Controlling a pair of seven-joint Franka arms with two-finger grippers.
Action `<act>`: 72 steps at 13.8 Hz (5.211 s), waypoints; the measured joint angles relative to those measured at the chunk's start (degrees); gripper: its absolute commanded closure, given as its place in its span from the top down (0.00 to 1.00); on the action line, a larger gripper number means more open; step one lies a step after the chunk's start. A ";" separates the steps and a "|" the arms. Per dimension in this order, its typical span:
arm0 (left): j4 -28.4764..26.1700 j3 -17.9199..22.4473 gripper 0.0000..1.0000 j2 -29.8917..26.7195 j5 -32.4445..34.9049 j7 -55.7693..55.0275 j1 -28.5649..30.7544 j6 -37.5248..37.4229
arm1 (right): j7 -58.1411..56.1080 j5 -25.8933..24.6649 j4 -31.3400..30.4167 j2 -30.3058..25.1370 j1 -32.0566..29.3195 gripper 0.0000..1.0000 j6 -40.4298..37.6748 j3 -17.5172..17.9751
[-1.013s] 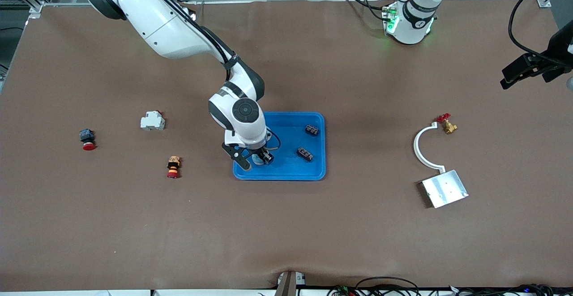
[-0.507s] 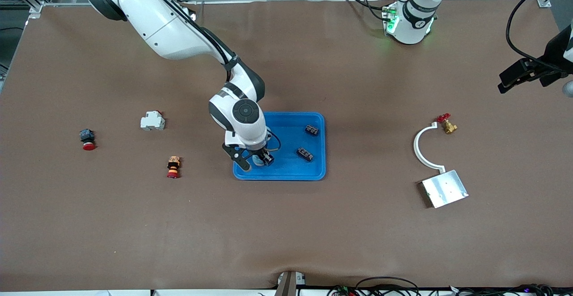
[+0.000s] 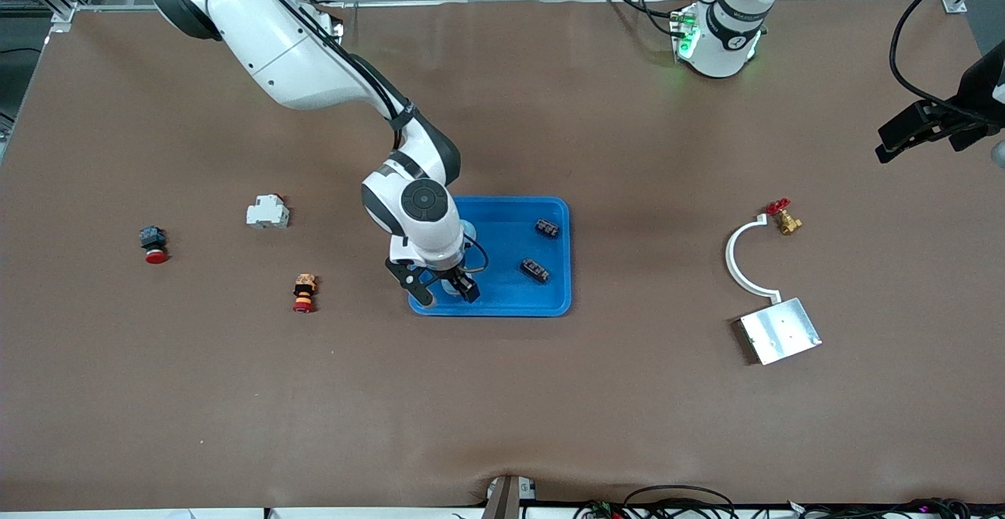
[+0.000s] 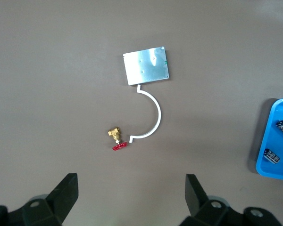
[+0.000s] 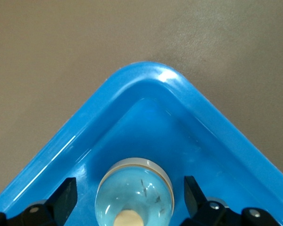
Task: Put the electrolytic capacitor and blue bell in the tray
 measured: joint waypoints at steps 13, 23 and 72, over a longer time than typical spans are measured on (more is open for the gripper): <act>0.01 0.03 1.00 -0.05 0.00 0.00 0.19 -1.81 | -39.61 0.15 2.94 -11.11 -25.55 1.00 -26.85 15.70; 0.24 0.15 1.00 -0.15 0.00 0.00 0.27 -2.02 | -76.38 3.56 2.90 -23.00 -43.73 1.00 -39.14 16.70; 0.68 -2.22 1.00 -0.39 0.00 0.00 0.30 -2.06 | -97.06 22.55 -11.50 -60.05 -33.56 1.00 -51.39 -10.10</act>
